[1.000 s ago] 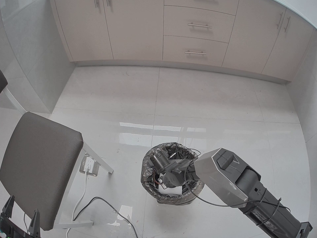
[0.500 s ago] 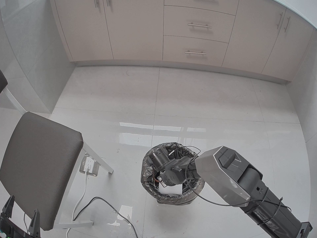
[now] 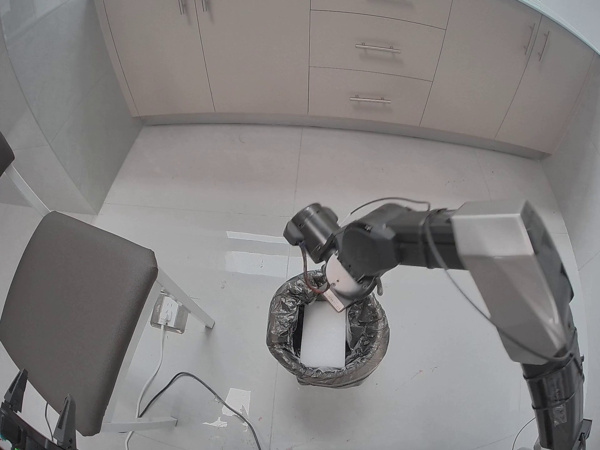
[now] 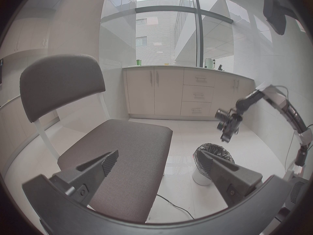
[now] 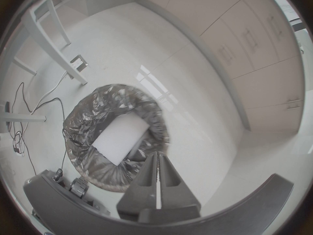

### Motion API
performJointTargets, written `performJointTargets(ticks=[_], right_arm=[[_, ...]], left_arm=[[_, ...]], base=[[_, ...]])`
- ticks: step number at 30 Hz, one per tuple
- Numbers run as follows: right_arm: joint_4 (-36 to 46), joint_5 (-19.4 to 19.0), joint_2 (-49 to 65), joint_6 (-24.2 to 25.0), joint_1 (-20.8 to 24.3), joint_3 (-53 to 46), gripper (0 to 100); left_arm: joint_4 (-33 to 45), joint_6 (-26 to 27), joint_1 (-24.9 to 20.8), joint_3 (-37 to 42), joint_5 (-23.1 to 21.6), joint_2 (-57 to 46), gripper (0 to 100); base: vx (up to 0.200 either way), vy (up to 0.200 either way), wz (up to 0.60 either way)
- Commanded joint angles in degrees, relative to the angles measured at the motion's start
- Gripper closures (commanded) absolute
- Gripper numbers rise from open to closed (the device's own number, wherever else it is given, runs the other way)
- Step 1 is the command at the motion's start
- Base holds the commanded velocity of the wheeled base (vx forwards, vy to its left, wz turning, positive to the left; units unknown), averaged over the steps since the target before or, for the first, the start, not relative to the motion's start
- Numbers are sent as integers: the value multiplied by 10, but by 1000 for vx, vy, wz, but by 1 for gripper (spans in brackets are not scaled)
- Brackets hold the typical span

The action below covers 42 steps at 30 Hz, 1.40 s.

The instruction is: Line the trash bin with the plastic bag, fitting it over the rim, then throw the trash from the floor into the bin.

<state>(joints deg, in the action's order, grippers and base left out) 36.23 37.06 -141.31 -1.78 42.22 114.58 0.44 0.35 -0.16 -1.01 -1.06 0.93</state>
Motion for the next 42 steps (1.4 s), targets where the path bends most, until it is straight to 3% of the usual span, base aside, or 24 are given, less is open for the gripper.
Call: performJointTargets(ticks=[1, 4, 6, 10, 11, 12, 14, 15, 17, 18, 21, 23, 27, 28, 29, 30, 31, 33, 35, 37, 38, 40, 42], right_arm=[[117, 116, 211, -11, 30, 0, 100], [210, 188, 300, -28, 56, 0, 100], [270, 196, 365, -23, 80, 0, 100], [321, 198, 443, -10, 74, 0, 100], [332, 198, 474, -11, 60, 0, 100], [346, 195, 515, -15, 9, 0, 100], [360, 192, 540, -19, -38, 0, 100], [384, 183, 569, -25, -88, 0, 100], [410, 160, 597, -31, -126, 0, 100], [451, 108, 642, -42, -188, 0, 100], [486, 32, 696, -57, -266, 0, 100], [514, -46, 748, -74, -309, 0, 100], [531, -168, 847, -93, -369, 0, 100], [531, -168, 847, -93, -369, 0, 100], [530, -212, 910, -89, -390, 0, 100], [530, -215, 916, -89, -391, 0, 100], [528, -272, 989, -84, -408, 0, 100], [518, -329, 1064, -82, -438, 0, 100], [482, -371, 1147, -78, -465, 0, 100], [452, -383, 1181, -78, -474, 0, 100], [379, -397, 1235, -80, -478, 0, 100], [309, -409, 1278, -81, -478, -9, 100], [228, -413, 1322, -81, -478, -130, 100]], left_arm=[[0, 0, 0, 10, 0, -9, 0], [0, 0, 0, 10, 0, -8, 0], [0, 0, 0, 10, 0, -8, 0], [0, 0, 0, 10, 0, -9, 0], [0, 0, 0, 10, 0, -9, 0], [0, 0, 0, 10, 0, -8, 0], [0, 0, 0, 10, 0, -9, 0], [0, 0, -1, 10, 0, -9, 0], [0, 0, 0, 10, 0, -8, 0], [0, 0, 0, 10, 0, -9, 0], [0, 0, 0, 10, 0, -9, 0], [0, 0, 0, 10, 0, -9, 0], [0, 0, 0, 10, 0, -9, 0], [0, 0, 0, 10, 0, -9, 0], [0, 0, 0, 10, 0, -9, 0], [0, 0, -1, 10, 0, -9, 0], [0, 0, 0, 10, 0, -8, 0], [0, 0, 0, 10, 0, -9, 0], [0, 0, 0, 10, 0, -9, 0], [0, 0, 0, 10, 0, -9, 0], [0, 0, 0, 10, 0, -9, 0], [0, 0, 0, 10, 0, -9, 0], [0, 0, 0, 10, 0, -8, 0]], base=[[0, 0, 0], [0, 0, 0], [0, 0, 0], [0, 0, 0], [0, 0, 0], [0, 0, 0], [0, 0, 0], [0, 0, 0], [0, 0, 0], [0, 0, 0], [0, 0, 0], [0, 0, 0], [0, 0, 0], [0, 0, 0], [0, 0, 0], [0, 0, 0], [0, 0, 0], [0, 0, 0], [0, 0, 0], [0, 0, 0], [0, 0, 0], [0, 0, 0], [0, 0, 0]])
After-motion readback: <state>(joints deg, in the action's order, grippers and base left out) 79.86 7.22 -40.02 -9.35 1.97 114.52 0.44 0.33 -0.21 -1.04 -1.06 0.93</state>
